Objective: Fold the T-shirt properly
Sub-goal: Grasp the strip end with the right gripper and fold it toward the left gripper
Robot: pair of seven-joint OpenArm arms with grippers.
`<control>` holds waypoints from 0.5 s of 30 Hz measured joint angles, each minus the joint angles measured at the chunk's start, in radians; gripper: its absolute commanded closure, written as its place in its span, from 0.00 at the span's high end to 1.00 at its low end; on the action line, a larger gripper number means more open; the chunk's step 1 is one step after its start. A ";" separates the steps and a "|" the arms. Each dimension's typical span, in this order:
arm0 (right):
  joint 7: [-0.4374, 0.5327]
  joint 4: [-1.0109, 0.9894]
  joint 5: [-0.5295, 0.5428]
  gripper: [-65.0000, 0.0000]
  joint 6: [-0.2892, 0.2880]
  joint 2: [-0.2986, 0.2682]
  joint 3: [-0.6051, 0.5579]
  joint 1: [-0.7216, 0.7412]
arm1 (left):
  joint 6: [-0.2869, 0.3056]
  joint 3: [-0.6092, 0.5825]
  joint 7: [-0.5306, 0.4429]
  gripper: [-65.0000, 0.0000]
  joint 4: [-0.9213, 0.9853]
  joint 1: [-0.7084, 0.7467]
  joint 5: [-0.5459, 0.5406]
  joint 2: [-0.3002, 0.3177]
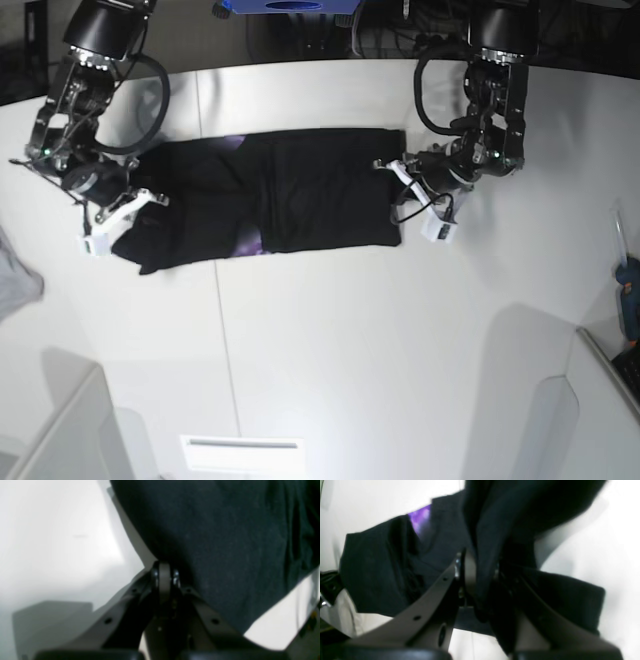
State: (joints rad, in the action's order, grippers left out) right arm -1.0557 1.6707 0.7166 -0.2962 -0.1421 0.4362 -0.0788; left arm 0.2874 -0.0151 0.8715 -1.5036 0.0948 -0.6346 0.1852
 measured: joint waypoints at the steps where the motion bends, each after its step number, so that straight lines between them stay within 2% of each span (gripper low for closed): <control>1: -0.003 0.039 0.003 0.00 0.002 0.000 0.000 -0.007 | 0.000 -0.009 -0.001 0.00 0.000 0.000 -0.002 -0.002; 6: -0.005 0.188 0.012 0.00 0.003 -0.001 -0.091 -0.048 | 0.000 -0.018 0.000 0.00 0.000 -0.001 -0.002 -0.002; 10: -0.003 0.235 0.014 0.00 0.003 0.008 -0.155 -0.064 | 0.000 -0.019 0.000 0.00 0.000 -0.001 -0.002 -0.002; 12: -0.005 0.258 0.007 0.00 0.063 0.037 -0.173 -0.077 | 0.000 -0.018 0.001 0.00 0.000 -0.001 -0.002 -0.002; 15: -0.007 0.320 0.013 0.00 0.096 0.065 -0.224 -0.109 | 0.000 -0.019 0.000 0.00 0.000 0.001 -0.006 -0.002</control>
State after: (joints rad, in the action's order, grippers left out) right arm -1.0626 1.9907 0.7292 -0.2001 -0.0772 0.2123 -0.1879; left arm 0.2878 -0.0341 0.8715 -1.5032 0.0959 -0.6403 0.1833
